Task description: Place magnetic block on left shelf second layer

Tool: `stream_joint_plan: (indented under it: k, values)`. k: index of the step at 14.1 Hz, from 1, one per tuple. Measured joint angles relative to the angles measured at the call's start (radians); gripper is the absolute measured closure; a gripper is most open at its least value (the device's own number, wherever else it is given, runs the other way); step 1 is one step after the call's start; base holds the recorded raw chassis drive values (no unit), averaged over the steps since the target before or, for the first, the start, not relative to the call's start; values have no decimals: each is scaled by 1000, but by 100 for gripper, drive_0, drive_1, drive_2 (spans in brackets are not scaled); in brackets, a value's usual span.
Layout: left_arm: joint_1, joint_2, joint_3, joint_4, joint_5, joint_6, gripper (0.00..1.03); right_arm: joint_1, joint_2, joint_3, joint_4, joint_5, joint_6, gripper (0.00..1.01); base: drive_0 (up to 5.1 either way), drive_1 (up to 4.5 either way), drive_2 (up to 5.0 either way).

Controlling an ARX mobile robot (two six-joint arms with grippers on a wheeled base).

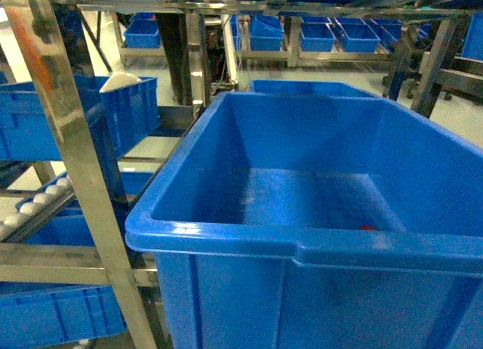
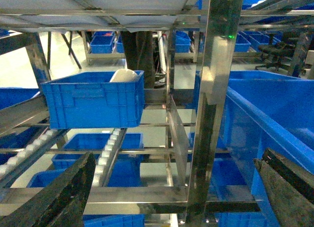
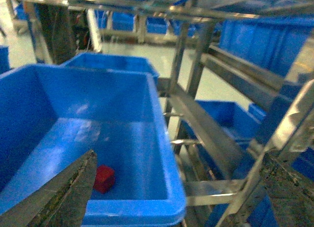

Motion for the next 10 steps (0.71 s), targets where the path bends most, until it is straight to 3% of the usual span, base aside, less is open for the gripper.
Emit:
stream_joint_plan:
  k: [1,2,3,4,5,8,10]
  values:
    - [0,0,0,0,0,0,5,-8,-179,-1,-111,24,-24,3,0,0,0]
    - [0,0,0,0,0,0,5,-43,-321,2,-211,2,-24,3,0,0,0]
    - [0,0,0,0,0,0,5,-45,-346,3,-219,-2,-24,3,0,0,0]
    - [0,0,0,0,0,0,5,-148,-380,-9,-294,-220,3,19,0,0,0]
    - [0,0,0,-1,0,0,5,-220,-413,-29,-289,-335,16,34,0,0,0]
    - [0,0,0,1,0,0,5,-266,-438,-53,-287,-416,21,51,0,0,0]
    - [0,0,0,0,0,0,5,-334,-464,-90,-290,-488,23,76,0,0,0]
